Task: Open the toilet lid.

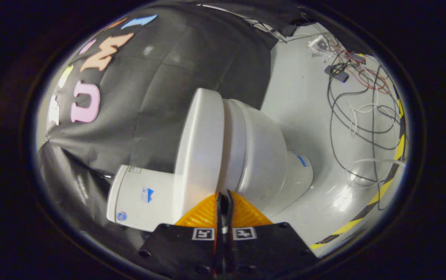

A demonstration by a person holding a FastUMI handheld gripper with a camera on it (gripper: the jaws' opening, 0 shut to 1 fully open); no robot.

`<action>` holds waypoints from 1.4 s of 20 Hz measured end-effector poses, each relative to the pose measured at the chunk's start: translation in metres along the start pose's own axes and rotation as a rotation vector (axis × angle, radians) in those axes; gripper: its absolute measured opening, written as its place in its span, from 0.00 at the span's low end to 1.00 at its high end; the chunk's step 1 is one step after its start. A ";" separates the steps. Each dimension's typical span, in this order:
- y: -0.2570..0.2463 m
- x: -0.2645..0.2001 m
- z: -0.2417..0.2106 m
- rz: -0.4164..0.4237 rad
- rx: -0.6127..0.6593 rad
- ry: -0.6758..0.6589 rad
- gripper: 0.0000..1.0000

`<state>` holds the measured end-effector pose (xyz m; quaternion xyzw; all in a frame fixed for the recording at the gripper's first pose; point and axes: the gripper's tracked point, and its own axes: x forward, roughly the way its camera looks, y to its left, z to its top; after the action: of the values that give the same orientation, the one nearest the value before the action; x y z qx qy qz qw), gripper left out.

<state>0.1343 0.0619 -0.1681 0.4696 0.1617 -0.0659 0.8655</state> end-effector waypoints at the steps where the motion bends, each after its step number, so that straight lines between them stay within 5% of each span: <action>1: -0.001 0.001 0.000 -0.013 0.013 0.010 0.20; 3: 0.000 -0.009 -0.001 -0.041 0.026 0.033 0.02; 8: 0.009 -0.015 -0.001 -0.128 0.067 0.009 0.02; 21: 0.119 -0.056 0.012 -0.041 -0.159 -0.095 0.01; 28: 0.164 -0.064 0.004 -0.061 -0.262 -0.157 0.01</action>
<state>0.1182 0.1462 -0.0147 0.3409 0.1148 -0.1070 0.9269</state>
